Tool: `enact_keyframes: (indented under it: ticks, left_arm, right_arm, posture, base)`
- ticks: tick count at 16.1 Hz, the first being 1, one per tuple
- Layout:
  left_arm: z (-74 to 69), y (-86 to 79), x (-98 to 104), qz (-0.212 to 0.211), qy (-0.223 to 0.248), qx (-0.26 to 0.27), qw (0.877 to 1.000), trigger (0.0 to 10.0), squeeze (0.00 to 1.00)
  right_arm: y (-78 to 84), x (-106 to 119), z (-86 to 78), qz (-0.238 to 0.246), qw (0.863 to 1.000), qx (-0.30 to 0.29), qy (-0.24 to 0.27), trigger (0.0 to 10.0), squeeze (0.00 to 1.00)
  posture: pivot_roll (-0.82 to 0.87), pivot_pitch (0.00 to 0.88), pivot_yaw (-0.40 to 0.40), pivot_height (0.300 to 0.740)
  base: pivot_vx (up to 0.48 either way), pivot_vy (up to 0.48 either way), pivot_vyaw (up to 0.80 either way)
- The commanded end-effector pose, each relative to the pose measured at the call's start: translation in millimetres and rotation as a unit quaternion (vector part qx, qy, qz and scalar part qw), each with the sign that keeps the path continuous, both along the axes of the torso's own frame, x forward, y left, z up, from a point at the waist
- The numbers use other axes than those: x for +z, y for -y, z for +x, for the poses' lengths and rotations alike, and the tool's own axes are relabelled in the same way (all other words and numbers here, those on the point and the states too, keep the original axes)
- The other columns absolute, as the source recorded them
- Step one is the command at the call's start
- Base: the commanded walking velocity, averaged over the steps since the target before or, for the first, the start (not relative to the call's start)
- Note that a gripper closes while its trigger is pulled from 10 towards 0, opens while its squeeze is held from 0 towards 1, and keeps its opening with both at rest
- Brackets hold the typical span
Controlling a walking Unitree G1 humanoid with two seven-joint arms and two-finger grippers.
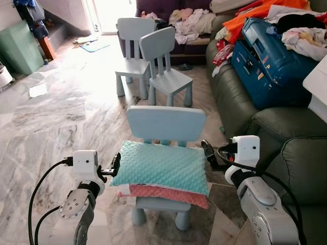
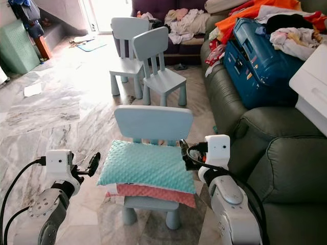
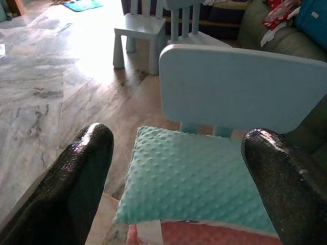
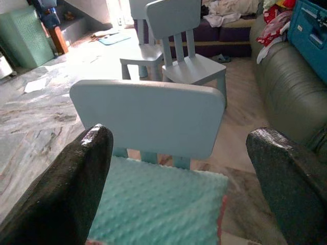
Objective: Move the pillow to the sofa
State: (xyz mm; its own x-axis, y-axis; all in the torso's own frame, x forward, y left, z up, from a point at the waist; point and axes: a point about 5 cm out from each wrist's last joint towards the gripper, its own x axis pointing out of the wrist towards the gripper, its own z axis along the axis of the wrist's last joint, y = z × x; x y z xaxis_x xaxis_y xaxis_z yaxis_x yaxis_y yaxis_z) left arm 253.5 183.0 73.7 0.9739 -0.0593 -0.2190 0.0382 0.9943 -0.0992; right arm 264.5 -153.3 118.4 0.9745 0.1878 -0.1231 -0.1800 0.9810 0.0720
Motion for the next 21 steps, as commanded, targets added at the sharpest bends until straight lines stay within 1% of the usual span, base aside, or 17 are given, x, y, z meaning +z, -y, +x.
enact_keyframes:
  ticks: [1, 5, 8, 10, 11, 12, 14, 21]
  left_arm:
    - [-0.6, -2.4, 2, 0.004, 0.000, -0.001, 1.000, 10.0, 0.00]
    - [-2.9, 1.1, 2, 0.001, -0.002, -0.001, 1.000, 10.0, 0.00]
    - [-7.7, -0.1, 0, 0.002, -0.006, 0.002, 1.000, 10.0, 0.00]
    - [-14.3, -2.5, -2, 0.003, -0.013, 0.008, 1.000, 10.0, 0.00]
    - [-23.3, -4.2, -5, 0.003, -0.022, 0.016, 1.000, 10.0, 0.00]
    - [-25.8, -4.3, -6, 0.002, -0.024, 0.018, 1.000, 10.0, 0.00]
    - [-31.6, 1.4, -8, -0.002, -0.030, 0.016, 0.999, 10.0, 0.00]
    - [-27.8, -1.1, -5, 0.004, -0.030, 0.009, 1.000, 10.0, 0.00]
  right_arm:
    - [-2.6, 4, -2.4, 0.005, 1.000, 0.006, 0.005, 10.0, 0.00]
    - [-0.2, 5, -4.9, 0.007, 1.000, 0.005, 0.002, 10.0, 0.00]
    - [0.7, 3, -11.3, 0.004, 1.000, 0.012, -0.013, 10.0, 0.00]
    - [0.4, 1, -16.5, 0.002, 1.000, 0.019, -0.023, 10.0, 0.00]
    - [1.2, -1, -21.8, -0.001, 0.999, 0.024, -0.032, 10.0, 0.00]
    - [1.5, -1, -22.9, -0.001, 0.999, 0.025, -0.034, 10.0, 0.00]
    - [1.9, -1, -24.2, -0.003, 0.999, 0.028, -0.040, 10.0, 0.00]
    - [-0.1, -1, -24.7, -0.004, 0.999, 0.029, -0.045, 10.0, 0.00]
  posture:
    - [-0.11, 0.065, 0.027, 0.740]
    - [-0.11, 0.075, 0.019, 0.740]
    - [-0.11, 0.109, 0.002, 0.740]
    - [-0.10, 0.141, -0.012, 0.740]
    - [-0.10, 0.162, -0.025, 0.740]
    - [-0.10, 0.162, -0.025, 0.740]
    - [-0.10, 0.176, -0.030, 0.740]
    - [-0.10, 0.164, -0.020, 0.740]
  base:
    - [0.000, 0.000, 0.00]
    - [0.000, 0.000, 0.00]
    - [0.000, 0.000, 0.00]
    - [0.000, 0.000, 0.00]
    - [0.000, 0.000, 0.00]
    - [0.000, 0.000, 0.00]
    - [0.000, 0.000, 0.00]
    - [0.000, 0.000, 0.00]
